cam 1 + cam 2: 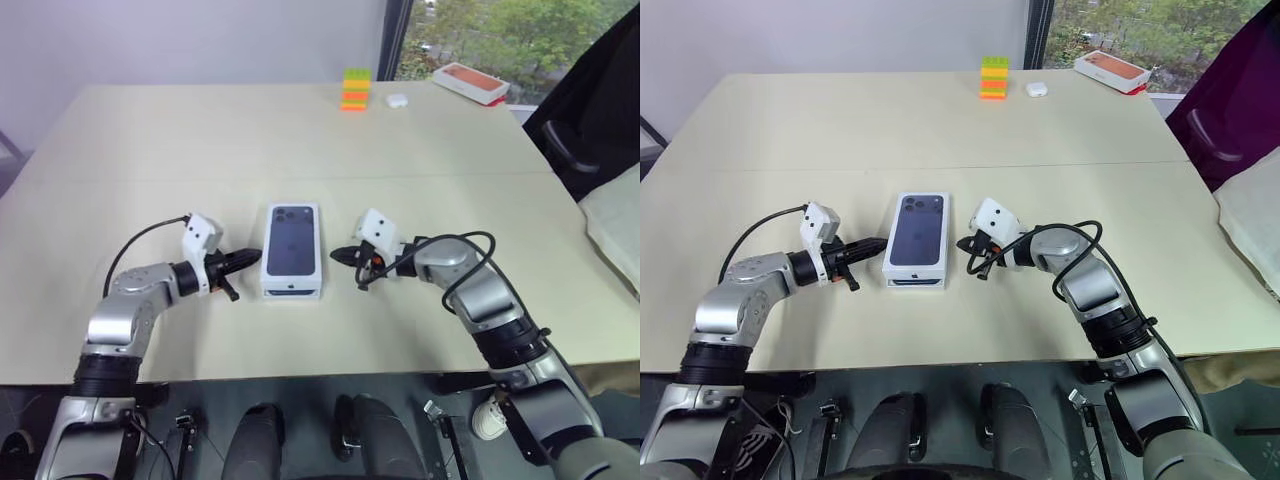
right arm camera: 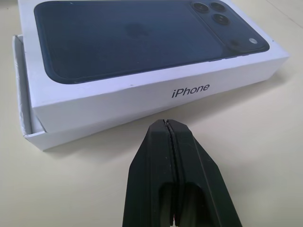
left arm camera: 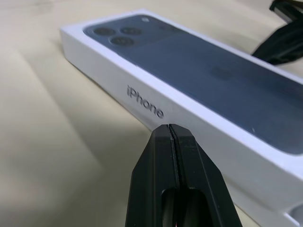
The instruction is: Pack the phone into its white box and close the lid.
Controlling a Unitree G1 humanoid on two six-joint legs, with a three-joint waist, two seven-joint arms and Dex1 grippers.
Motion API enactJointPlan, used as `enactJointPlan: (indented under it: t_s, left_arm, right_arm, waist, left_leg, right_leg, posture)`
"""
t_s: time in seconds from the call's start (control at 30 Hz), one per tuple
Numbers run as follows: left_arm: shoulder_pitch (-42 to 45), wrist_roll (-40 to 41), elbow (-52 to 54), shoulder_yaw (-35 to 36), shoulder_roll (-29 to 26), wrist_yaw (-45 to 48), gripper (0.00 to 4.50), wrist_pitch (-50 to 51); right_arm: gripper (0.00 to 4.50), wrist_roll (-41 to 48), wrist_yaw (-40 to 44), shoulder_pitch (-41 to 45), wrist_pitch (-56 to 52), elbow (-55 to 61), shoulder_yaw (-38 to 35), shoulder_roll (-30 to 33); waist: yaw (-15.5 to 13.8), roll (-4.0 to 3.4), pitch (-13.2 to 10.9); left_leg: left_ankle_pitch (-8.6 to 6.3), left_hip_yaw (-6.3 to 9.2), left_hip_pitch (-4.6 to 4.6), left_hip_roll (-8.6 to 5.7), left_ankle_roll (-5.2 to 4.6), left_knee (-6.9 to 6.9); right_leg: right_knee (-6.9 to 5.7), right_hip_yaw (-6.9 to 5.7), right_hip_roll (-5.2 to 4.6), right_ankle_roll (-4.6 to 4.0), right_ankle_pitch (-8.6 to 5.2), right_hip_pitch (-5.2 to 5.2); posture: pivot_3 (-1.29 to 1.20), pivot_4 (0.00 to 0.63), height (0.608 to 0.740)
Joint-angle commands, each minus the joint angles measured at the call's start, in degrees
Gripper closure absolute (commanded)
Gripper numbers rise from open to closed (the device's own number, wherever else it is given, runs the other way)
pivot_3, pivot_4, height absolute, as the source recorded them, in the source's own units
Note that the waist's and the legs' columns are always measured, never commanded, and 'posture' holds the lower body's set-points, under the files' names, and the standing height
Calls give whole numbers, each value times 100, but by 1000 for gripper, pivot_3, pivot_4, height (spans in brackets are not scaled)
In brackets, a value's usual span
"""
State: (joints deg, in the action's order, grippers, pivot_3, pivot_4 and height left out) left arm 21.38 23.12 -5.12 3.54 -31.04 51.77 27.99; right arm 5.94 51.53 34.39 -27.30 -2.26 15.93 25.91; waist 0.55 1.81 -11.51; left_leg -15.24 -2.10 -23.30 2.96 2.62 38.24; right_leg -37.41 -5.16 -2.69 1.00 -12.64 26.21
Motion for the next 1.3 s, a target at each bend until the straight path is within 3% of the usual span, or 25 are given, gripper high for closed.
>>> enactJointPlan:
  t_s: [0.03, 0.8, 1.3]
  left_arm:
    - [19, 123, 301, -56, 80, 19, 4500, 59]
    - [-851, 312, 1345, -54, -68, 54, 4500, 543]
    - [-977, 554, 1862, -6, -77, 6, 4500, 852]
  right_arm:
    - [4464, 92, 64, 5, 40, 328, -20, -21]
    - [4464, 297, 353, -600, -307, 1229, 175, 159]
    - [4464, 332, 481, -567, -339, 1453, 196, 246]
  waist:
    - [0, 0, 0]
    - [-3, 1, 1]
    - [3, 1, 0]
  left_leg:
    - [0, 0, 0, 0, 0, 0]
    - [0, 3, 4, 0, 0, 1]
    - [0, 3, 4, 0, 0, 1]
  right_leg:
    - [0, 0, 0, 0, 0, 0]
    - [-2, 2, 0, 0, 0, -5]
    - [-2, 2, 0, 0, 0, -5]
  posture:
    - [0, 150, 740]
    - [0, 150, 740]
    - [0, 150, 740]
